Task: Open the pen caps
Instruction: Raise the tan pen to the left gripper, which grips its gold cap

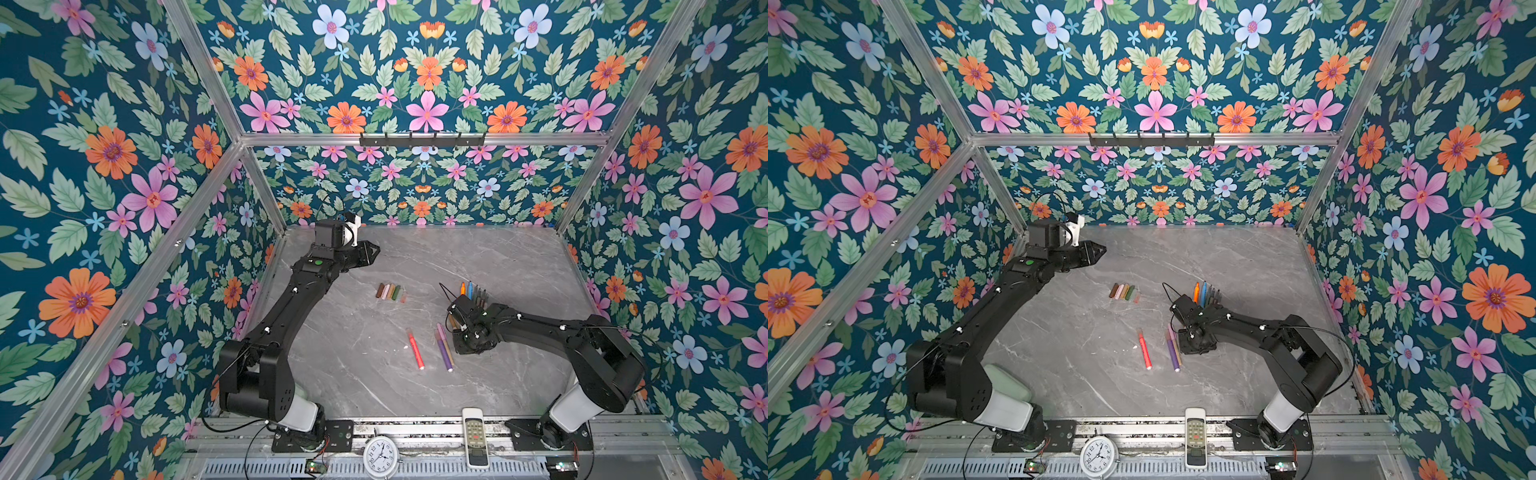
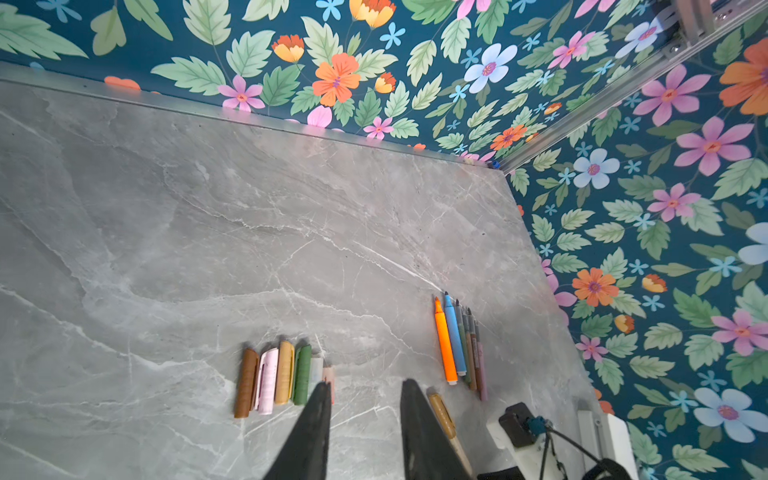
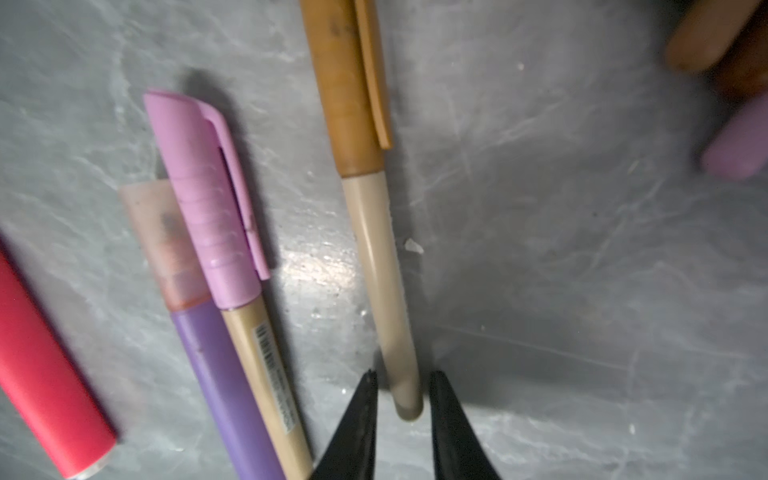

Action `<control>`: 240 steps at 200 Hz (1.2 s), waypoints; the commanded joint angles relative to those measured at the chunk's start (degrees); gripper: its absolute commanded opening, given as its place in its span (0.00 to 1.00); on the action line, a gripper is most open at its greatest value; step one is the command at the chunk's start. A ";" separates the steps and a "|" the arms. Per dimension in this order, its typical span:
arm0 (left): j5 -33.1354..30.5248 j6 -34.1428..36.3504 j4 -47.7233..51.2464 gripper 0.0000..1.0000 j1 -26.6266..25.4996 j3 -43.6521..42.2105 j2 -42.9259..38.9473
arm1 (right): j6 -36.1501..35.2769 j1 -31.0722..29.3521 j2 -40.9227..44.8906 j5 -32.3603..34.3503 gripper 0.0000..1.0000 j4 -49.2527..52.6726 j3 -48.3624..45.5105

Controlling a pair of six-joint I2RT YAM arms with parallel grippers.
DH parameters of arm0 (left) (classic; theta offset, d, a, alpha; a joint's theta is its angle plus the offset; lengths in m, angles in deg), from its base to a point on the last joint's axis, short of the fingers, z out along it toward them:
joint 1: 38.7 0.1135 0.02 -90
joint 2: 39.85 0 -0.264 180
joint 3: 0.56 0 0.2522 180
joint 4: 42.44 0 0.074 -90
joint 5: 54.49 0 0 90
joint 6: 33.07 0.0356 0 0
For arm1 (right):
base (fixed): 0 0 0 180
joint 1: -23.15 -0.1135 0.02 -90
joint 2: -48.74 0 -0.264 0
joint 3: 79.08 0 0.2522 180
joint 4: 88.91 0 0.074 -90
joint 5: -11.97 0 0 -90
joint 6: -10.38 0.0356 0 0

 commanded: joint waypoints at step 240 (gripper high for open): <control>27.54 -25.43 -31.45 0.42 -6.13 -8.55 13.74 | -4.94 -0.07 2.47 -17.29 0.02 -2.39 21.42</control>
